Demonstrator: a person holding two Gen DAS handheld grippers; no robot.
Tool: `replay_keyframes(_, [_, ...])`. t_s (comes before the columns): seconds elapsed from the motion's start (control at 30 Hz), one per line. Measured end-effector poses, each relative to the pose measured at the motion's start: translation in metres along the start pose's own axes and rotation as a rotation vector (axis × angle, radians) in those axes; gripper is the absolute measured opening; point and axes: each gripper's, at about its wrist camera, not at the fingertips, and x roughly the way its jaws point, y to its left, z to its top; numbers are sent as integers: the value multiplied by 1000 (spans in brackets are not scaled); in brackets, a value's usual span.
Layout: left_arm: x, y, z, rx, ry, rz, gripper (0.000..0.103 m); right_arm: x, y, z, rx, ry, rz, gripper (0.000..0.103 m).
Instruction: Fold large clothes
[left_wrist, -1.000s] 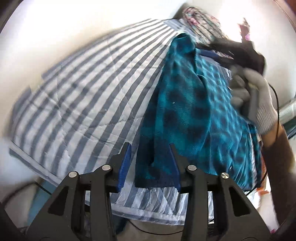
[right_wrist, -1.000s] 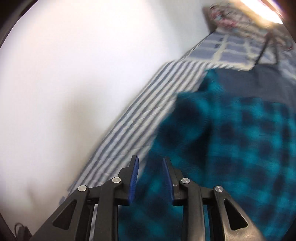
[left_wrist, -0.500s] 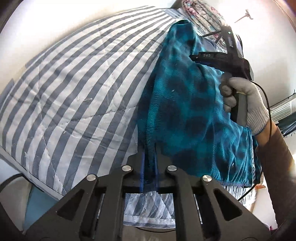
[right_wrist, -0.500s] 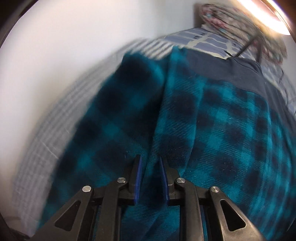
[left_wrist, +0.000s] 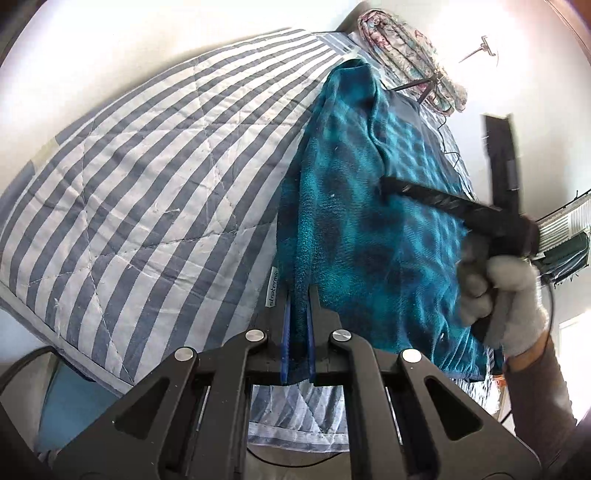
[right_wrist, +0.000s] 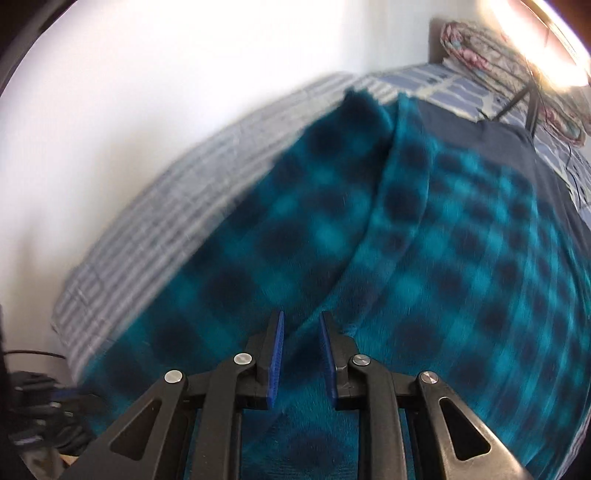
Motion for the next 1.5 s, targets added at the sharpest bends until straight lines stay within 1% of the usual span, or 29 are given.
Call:
replay_keyframes(0.07, [0,-4,-1,26,-6,23,4,14,-3,-4,26,18,-13,19])
replay_keyframes(0.13, [3,-7,-3,52,-13,63,5,18,0,-7,13,3,-36,19])
replay_keyframes(0.17, [4,-6,-4,50,-10,74,5,17,3,-7,4,5,-50,19])
replay_keyframes(0.2, [5,-5,-4,36,-8,77,8,15,5,-7,5,9,-52,19])
replay_keyframes(0.23, [5,0,-4,13,-4,74,19,12,4,-6,15,15,-46,19])
replay_keyframes(0.27, [4,4,-4,-5,-10,76,27,10,2,-5,25,19,-35,20])
replay_keyframes(0.3, [1,8,-4,-13,-21,75,47,7,2,-7,31,20,-28,20])
replay_keyframes(0.33, [-2,13,-2,-31,-41,77,56,5,0,-7,38,22,-19,20])
replay_keyframes(0.37, [-4,19,0,-53,-55,64,56,6,-2,-6,37,23,-12,20])
replay_keyframes(0.4, [-2,24,2,-67,-47,46,56,7,-4,-6,35,25,-8,20])
replay_keyframes(0.43, [3,31,4,-102,-22,14,56,8,-5,-8,35,26,-5,20])
replay_keyframes(0.5, [12,43,6,-173,17,-52,56,10,-6,-11,46,25,2,21])
replay_keyframes(0.57, [20,49,4,-212,42,-78,53,13,-10,-10,70,24,16,21])
replay_keyframes(0.6, [21,48,4,-213,47,-78,46,13,-10,-10,76,24,21,22])
replay_keyframes(0.67, [24,39,5,-170,61,-65,26,16,-15,-7,77,29,29,22])
replay_keyframes(0.7, [26,35,4,-152,76,-71,6,16,-15,-8,72,33,30,23])
replay_keyframes(0.73, [26,29,3,-132,77,-64,6,16,-16,-8,69,37,31,23])
replay_keyframes(0.8, [20,16,2,-79,44,-27,5,16,-17,-6,80,48,37,26])
replay_keyframes(0.83, [15,9,1,-56,29,-30,5,15,-18,-4,96,53,44,27])
replay_keyframes(0.9, [7,-5,1,-16,0,-32,5,10,-20,3,127,45,66,43])
replay_keyframes(0.93, [4,-11,1,7,-16,-23,5,4,-20,8,144,21,74,47])
replay_keyframes(0.97, [2,-17,1,23,-27,-21,5,-1,-18,13,151,-3,74,56])
replay_keyframes(1.0, [1,-20,1,26,-30,-26,5,-6,-16,19,150,-25,68,63])
replay_keyframes(1.03, [1,-23,1,31,-33,-32,4,-9,-14,27,143,-43,56,65])
replay_keyframes(1.17, [3,-39,4,51,-46,-43,4,-2,1,60,118,-49,56,66])
replay_keyframes(1.33, [11,-62,5,83,-57,-42,4,31,17,94,141,24,53,66])
replay_keyframes(1.37, [11,-68,4,90,-59,-41,4,36,20,99,137,34,42,66])
replay_keyframes(1.43, [13,-77,4,110,-63,-41,4,50,29,109,112,59,-20,67])
replay_keyframes(1.5, [14,-83,4,130,-67,-42,4,63,36,114,95,84,-63,67])
